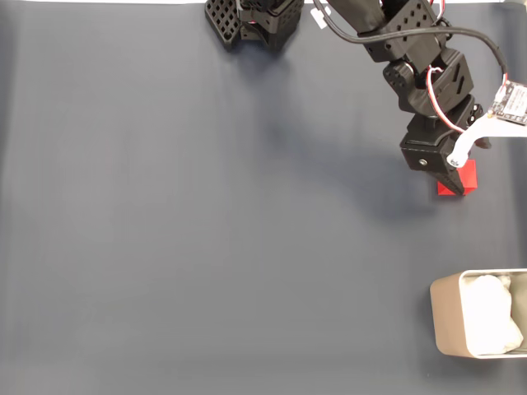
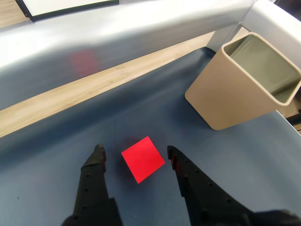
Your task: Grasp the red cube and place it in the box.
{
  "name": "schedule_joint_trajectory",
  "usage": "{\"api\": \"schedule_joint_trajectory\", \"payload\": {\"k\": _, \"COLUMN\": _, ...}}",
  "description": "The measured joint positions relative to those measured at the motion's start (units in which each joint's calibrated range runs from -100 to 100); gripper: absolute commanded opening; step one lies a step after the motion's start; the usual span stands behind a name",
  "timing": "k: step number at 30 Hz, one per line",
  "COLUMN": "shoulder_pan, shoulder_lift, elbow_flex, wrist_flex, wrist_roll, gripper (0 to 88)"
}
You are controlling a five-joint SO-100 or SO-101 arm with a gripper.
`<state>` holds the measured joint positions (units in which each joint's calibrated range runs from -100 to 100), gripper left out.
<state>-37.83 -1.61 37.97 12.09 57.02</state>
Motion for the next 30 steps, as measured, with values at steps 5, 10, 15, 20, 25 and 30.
{"api": "schedule_joint_trajectory", "payload": {"k": 5, "shoulder_pan": 0.00, "shoulder_lift": 2.26, "elbow_flex": 0.00, "wrist_flex": -0.32, "wrist_roll": 0.00, "gripper": 30.3}}
{"api": "schedule_joint_trajectory", "payload": {"k": 10, "shoulder_pan": 0.00, "shoulder_lift": 2.95, "elbow_flex": 0.00, "wrist_flex": -0.64, "wrist_roll": 0.05, "gripper": 30.3}}
{"api": "schedule_joint_trajectory", "payload": {"k": 15, "shoulder_pan": 0.00, "shoulder_lift": 3.56, "elbow_flex": -0.09, "wrist_flex": -0.80, "wrist_roll": 0.05, "gripper": 30.3}}
{"api": "schedule_joint_trajectory", "payload": {"k": 20, "shoulder_pan": -0.37, "shoulder_lift": 3.56, "elbow_flex": -0.09, "wrist_flex": -0.95, "wrist_roll": 0.05, "gripper": 30.3}}
{"api": "schedule_joint_trajectory", "payload": {"k": 25, "shoulder_pan": -0.45, "shoulder_lift": 3.56, "elbow_flex": -0.09, "wrist_flex": -0.95, "wrist_roll": -0.49, "gripper": 30.3}}
{"api": "schedule_joint_trajectory", "payload": {"k": 30, "shoulder_pan": -1.56, "shoulder_lift": 3.56, "elbow_flex": -0.09, "wrist_flex": -0.95, "wrist_roll": -0.98, "gripper": 30.3}}
